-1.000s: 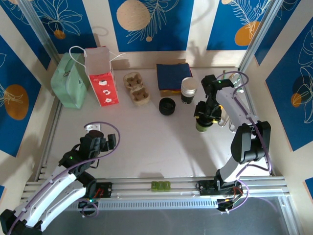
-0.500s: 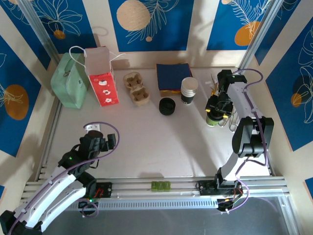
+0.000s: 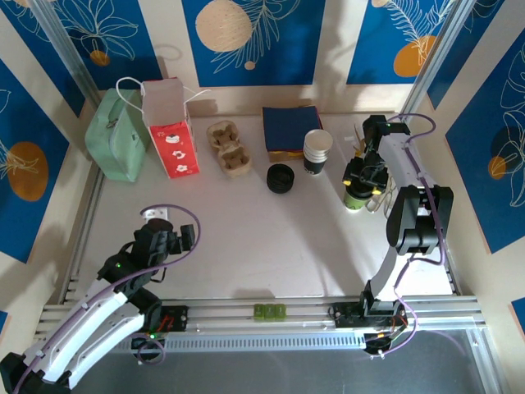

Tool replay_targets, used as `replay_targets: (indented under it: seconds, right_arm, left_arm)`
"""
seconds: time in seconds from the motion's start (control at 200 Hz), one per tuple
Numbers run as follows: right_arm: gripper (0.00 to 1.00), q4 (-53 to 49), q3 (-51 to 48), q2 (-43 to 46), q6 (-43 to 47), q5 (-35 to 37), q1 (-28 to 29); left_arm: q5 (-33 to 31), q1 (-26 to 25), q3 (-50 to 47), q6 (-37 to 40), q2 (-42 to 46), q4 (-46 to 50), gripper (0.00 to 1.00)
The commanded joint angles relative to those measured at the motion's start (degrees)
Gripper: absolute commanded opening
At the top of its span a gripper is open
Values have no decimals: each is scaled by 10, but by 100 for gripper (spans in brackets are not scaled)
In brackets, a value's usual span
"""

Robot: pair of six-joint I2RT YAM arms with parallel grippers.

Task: Pack the takeout coffee

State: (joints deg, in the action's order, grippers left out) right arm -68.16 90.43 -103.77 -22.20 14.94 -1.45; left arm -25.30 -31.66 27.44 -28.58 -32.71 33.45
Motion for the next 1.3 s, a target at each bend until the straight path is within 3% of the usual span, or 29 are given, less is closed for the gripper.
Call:
replay_targets:
  seconds: [0.0, 0.37, 0.775, 1.105, 1.296]
  right_arm:
    - [78, -5, 17, -13, 7, -11, -7]
    - [89, -9, 31, -3, 9, -23, -15]
    - [89, -42, 45, 80, -2, -34, -17]
    - [89, -45, 35, 202, -21, -29, 65]
    - [88, 45, -20, 282, -25, -67, 137]
  left_arm:
    - [6, 7, 0, 6, -1, -2, 99]
    - [7, 7, 3, 7, -10, -4, 99]
    - [2, 8, 16, 12, -15, 2, 99]
    - [6, 8, 38, 9, -38, -8, 99]
    - [20, 8, 60, -4, -72, -22, 99]
